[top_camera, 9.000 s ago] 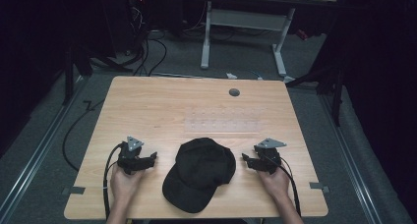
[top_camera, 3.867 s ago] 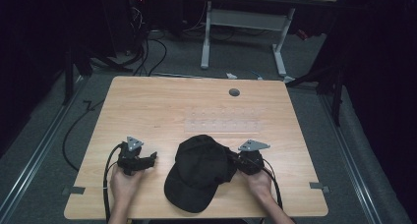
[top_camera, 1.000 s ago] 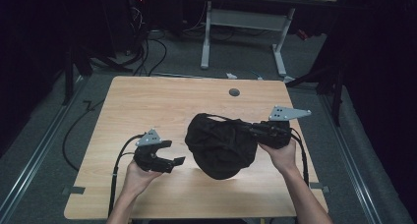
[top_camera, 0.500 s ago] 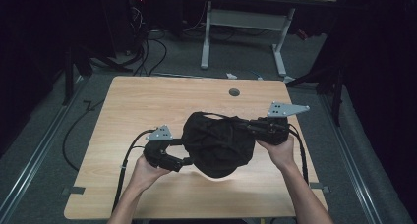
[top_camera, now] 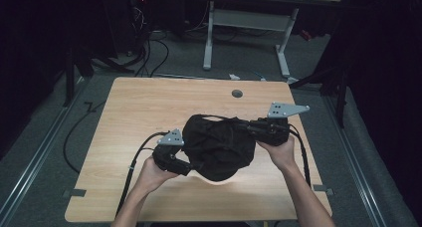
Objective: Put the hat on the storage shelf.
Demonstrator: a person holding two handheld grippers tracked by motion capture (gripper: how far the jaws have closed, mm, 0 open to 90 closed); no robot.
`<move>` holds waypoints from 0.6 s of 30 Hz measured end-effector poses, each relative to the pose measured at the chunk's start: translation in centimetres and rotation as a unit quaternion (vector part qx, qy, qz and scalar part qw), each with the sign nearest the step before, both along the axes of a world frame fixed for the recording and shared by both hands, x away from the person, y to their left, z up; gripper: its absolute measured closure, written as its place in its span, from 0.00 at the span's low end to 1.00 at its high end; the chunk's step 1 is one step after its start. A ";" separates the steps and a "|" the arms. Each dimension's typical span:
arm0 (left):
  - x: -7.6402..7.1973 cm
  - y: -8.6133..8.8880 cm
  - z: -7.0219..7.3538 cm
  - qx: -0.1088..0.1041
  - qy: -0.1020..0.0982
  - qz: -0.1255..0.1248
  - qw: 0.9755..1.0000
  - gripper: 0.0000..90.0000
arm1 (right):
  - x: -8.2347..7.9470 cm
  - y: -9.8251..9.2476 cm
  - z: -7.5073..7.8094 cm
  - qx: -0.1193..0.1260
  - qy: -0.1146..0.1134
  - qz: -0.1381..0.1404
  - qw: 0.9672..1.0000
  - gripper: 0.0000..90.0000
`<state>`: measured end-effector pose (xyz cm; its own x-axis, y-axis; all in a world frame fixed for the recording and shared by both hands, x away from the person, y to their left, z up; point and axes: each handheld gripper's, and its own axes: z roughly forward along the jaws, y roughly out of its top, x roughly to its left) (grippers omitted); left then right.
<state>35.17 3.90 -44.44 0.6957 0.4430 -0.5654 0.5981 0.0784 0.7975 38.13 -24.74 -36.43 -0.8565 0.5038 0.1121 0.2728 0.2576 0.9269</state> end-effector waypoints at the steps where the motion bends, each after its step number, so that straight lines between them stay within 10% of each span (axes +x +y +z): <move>1: 0.0 0.0 0.0 0.002 -0.002 0.000 1.000 0.38 | 0.1 0.0 0.0 -0.001 -0.002 -0.002 1.000 0.94; 18: -1.9 -0.5 0.3 0.034 -0.006 -0.070 0.997 0.68 | 1.3 0.8 0.3 -0.008 -0.013 -0.023 1.000 0.93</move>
